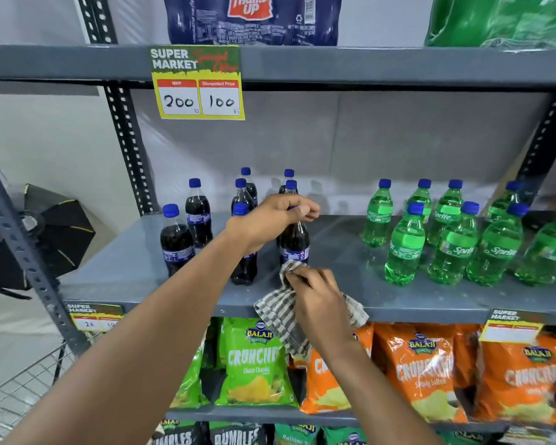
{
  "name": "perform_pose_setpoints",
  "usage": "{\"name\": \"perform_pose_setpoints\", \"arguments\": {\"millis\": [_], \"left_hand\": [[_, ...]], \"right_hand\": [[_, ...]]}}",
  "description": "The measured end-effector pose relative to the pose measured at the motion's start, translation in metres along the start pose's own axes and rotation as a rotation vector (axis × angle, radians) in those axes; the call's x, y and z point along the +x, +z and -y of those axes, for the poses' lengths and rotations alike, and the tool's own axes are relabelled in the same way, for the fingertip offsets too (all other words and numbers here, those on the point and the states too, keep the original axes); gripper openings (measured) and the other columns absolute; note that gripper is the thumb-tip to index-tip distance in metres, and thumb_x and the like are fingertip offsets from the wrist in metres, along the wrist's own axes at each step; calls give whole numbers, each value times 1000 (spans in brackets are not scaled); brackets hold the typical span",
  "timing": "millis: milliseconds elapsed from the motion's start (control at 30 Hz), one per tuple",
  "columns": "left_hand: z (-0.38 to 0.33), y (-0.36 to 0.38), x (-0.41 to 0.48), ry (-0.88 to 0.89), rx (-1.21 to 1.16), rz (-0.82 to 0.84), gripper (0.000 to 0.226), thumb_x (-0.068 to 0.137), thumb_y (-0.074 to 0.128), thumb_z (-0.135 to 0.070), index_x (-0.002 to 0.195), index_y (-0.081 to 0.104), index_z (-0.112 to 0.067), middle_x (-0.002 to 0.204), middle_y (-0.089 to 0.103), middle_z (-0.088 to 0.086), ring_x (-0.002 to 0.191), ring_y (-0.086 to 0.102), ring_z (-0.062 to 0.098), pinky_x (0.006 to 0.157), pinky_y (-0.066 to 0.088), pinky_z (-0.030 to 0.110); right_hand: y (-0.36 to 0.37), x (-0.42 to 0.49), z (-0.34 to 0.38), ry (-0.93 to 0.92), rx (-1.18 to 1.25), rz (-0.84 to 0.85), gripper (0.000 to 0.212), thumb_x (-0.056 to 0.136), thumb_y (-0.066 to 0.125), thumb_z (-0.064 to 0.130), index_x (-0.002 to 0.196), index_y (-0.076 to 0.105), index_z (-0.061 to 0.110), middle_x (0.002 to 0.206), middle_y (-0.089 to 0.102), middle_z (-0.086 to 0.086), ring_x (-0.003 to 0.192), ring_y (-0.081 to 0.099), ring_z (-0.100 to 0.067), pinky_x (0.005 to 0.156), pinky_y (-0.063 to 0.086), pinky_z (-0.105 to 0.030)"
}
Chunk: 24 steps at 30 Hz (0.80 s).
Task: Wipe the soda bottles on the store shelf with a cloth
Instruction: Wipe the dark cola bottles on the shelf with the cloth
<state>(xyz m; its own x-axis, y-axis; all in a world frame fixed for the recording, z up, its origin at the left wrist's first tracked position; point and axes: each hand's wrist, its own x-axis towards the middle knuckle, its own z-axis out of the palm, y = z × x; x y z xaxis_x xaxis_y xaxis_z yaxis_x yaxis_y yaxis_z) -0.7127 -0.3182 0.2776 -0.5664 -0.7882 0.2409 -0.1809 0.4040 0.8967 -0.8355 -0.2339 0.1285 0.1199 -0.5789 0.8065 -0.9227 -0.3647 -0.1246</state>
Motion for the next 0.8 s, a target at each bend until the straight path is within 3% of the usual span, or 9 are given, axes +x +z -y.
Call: {"name": "perform_pose_setpoints", "arguments": {"millis": [233,333,400,500,633,800], "left_hand": [[1,-2,2,-1,-6,7,23,105,49,-15,115,69,-18,120,72,-1,118,64,8,101,47,21],[2,-3,2,-12,-13,20,23,105,50,-16,117,69,-21,121,71,-5,117,63,2,96,47,16],[2,-5,1,-12,-23,30,24,105,49,-15,120,67,-19,123,70,-4,117,62,1,94,46,13],[1,-4,1,-4,-14,48,25,105,48,-13,123,66,-15,127,69,1,120,61,6,100,44,16],[0,-4,2,2,-5,60,28,106,47,-12,129,63,-8,132,66,6,126,59,15,111,39,25],[6,-3,2,30,-70,46,30,106,46,-10,131,61,-8,133,66,7,126,59,15,109,42,26]], "right_hand": [[-23,56,6,199,203,-285,32,83,71,-10,112,75,2,112,74,-8,100,66,-26,93,52,-28],[-21,48,6,295,310,-300,28,87,71,-5,114,75,3,113,75,-7,103,69,-20,96,53,-26],[-15,33,4,372,345,-273,27,88,71,-3,115,74,2,111,75,-9,99,70,-17,94,50,-16],[-9,12,6,460,310,-191,26,88,72,-3,114,74,1,106,76,-12,93,72,-23,88,43,-8],[-14,21,16,460,307,-232,25,87,72,-4,112,75,0,108,75,-10,97,72,-21,94,46,-11],[-21,53,29,414,281,-345,27,88,71,-3,115,75,4,114,74,-6,105,69,-20,98,53,-29]]}}
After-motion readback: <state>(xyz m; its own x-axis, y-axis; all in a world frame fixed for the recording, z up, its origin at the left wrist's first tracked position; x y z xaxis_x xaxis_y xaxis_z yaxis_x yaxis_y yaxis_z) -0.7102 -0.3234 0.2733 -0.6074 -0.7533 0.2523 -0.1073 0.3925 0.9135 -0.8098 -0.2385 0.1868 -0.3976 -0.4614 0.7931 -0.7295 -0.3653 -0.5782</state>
